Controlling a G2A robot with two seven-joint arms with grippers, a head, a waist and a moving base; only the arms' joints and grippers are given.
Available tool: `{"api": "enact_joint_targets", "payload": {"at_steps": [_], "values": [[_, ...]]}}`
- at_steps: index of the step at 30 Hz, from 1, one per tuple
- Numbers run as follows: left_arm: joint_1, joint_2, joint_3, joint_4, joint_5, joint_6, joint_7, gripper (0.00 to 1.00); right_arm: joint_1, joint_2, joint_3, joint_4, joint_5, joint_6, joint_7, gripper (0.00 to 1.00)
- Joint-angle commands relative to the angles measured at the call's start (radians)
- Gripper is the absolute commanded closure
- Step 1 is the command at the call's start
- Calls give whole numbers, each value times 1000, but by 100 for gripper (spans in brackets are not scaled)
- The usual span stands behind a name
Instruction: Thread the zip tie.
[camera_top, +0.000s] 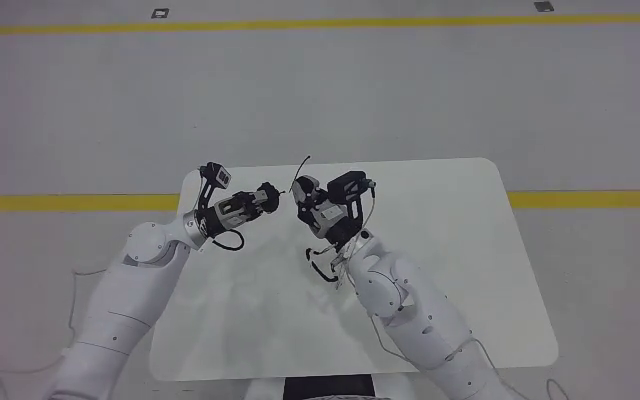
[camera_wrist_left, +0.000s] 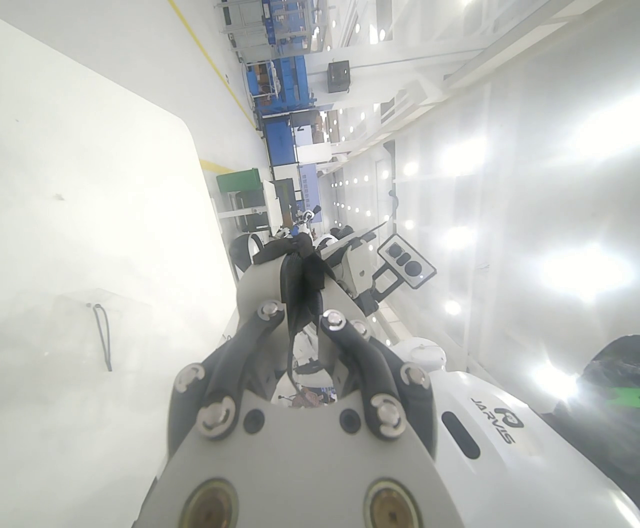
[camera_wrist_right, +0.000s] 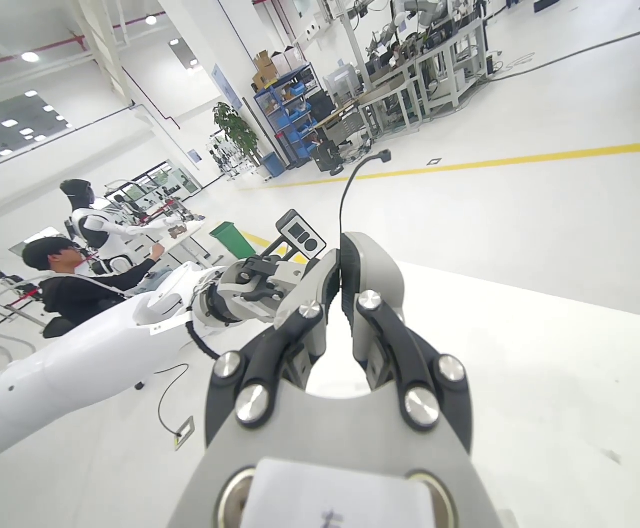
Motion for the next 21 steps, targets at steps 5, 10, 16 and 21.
{"api": "enact_joint_targets", "payload": {"at_steps": [5,10,16,21], "values": [[0,0,0,0,0,0,0,100,19,-9,-37,29,-70,18,-31,100],[0,0,0,0,0,0,0,100,34,-16,-53,48,-87,34,-48,100],[0,0,0,0,0,0,0,100,44,-21,-55,65,-102,40,-49,100],[0,0,0,0,0,0,0,100,45,-24,-53,69,-111,48,-53,100]]}}
